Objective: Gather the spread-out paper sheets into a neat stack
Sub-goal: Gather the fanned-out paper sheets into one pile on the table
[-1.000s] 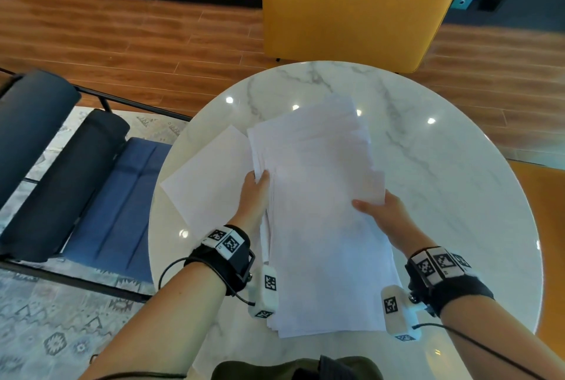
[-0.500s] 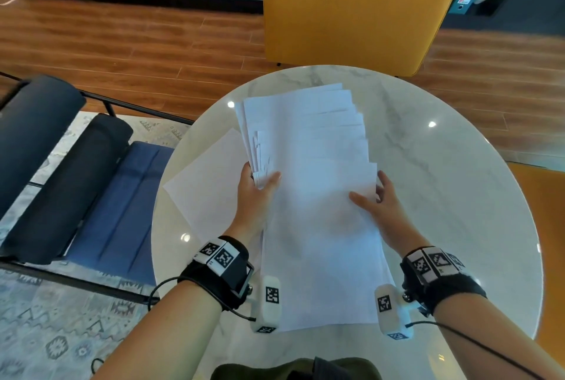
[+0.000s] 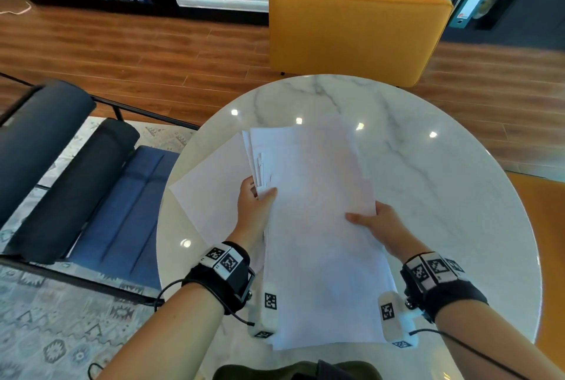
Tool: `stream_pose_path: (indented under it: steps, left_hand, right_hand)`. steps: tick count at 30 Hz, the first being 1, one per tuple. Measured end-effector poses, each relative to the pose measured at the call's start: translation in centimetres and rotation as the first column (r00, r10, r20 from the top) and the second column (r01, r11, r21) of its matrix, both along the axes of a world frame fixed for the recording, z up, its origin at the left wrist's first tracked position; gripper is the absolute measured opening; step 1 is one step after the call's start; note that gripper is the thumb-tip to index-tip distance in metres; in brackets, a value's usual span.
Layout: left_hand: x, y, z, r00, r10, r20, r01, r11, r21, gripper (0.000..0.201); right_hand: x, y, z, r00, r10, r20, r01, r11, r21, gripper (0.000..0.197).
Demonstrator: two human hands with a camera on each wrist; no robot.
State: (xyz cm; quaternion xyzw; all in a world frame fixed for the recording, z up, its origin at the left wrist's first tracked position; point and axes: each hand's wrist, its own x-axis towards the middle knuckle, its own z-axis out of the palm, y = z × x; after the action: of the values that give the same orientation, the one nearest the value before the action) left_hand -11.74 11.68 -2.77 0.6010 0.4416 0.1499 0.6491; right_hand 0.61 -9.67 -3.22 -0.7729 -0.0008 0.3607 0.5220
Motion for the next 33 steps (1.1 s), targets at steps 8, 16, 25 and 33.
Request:
stream_pose_path:
  steps: [8,16,25,33]
  left_hand:
    - [-4.7,4.4,-0.6,0.827,0.424,-0.369,-0.361,0.904,0.23,0.053]
    - [-5.9,6.3,-0.2,0.78,0.29,-0.554,-0.353,0.936,-0.008,0.019]
    - [0.8,4.5,-1.2,0.898,0.085,-0.433,-0.04,0.993,0.112,0.048]
    - [2.8,2.0,-0.9,0.981,-0.064,-0.182,0.061,0.998,-0.018,0.027]
  right_hand:
    - [0.0,0.1,-0.1,0.997,0.008,0.076,-0.001,0.996,-0.09,0.04]
    - [0.6,0.3,-0.5,0.999,-0.003,0.036,0.005,0.998,-0.059,0.039]
    - [1.6,-0.6,-1.4,1.0,-0.008,0.009,0.009,0.998,-0.063,0.04]
    - [0.8,0.8,-1.4,0.986,0.1,0.132,-0.083,0.988,-0.128,0.056]
